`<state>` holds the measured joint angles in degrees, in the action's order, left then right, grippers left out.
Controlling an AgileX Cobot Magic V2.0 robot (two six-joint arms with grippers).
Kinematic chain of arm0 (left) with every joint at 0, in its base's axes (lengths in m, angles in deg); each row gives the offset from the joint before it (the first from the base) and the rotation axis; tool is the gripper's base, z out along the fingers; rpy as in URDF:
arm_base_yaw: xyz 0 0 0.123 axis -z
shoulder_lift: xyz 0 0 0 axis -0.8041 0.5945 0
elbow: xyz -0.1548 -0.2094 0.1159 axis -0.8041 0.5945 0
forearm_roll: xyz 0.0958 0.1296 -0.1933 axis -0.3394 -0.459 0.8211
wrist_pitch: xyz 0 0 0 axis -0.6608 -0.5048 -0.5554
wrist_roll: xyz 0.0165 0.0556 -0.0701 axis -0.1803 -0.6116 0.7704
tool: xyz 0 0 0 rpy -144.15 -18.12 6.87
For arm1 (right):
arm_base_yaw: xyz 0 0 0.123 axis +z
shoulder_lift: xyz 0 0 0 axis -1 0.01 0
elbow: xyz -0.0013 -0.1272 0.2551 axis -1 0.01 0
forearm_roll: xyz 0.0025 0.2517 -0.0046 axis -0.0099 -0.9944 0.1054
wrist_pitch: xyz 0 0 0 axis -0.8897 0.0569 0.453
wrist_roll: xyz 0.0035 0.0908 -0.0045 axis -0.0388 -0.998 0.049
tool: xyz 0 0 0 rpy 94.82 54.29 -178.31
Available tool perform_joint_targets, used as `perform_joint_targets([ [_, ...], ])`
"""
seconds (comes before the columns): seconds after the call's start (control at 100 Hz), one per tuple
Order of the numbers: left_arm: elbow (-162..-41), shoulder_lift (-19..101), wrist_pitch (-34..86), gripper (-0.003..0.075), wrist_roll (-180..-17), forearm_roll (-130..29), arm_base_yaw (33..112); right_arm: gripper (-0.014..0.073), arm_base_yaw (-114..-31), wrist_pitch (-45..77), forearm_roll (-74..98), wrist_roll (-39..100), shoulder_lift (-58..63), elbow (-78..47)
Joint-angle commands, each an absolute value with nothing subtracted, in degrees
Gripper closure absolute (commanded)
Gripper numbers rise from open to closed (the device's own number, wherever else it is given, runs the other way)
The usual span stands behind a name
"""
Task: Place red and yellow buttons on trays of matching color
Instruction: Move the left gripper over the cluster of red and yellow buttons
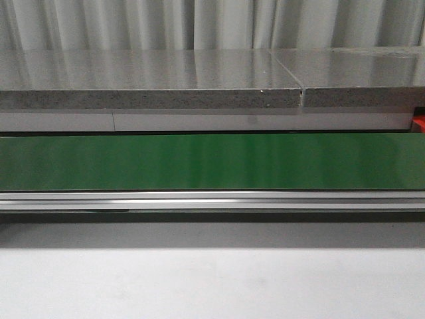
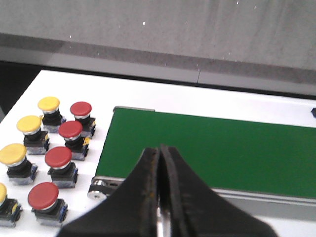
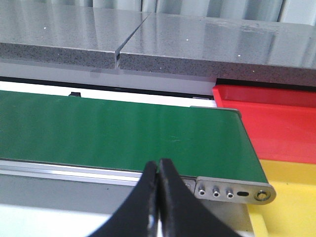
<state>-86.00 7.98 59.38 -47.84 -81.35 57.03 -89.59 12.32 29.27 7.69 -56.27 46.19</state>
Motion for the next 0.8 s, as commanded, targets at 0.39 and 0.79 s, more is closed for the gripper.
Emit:
perform_joint_targets([
  [0.39,-93.66,23.95,63.0,0.0738,-47.86,-80.28,57.57,0.0661,-89.7,7.61,29.94,7.83,-57.16,45.61],
  [0.79,-93.56,32.88,63.29,0.0305,-44.39,-80.29,57.57,0.0661,-89.7,7.61,29.94,7.83,-57.16,45.61],
])
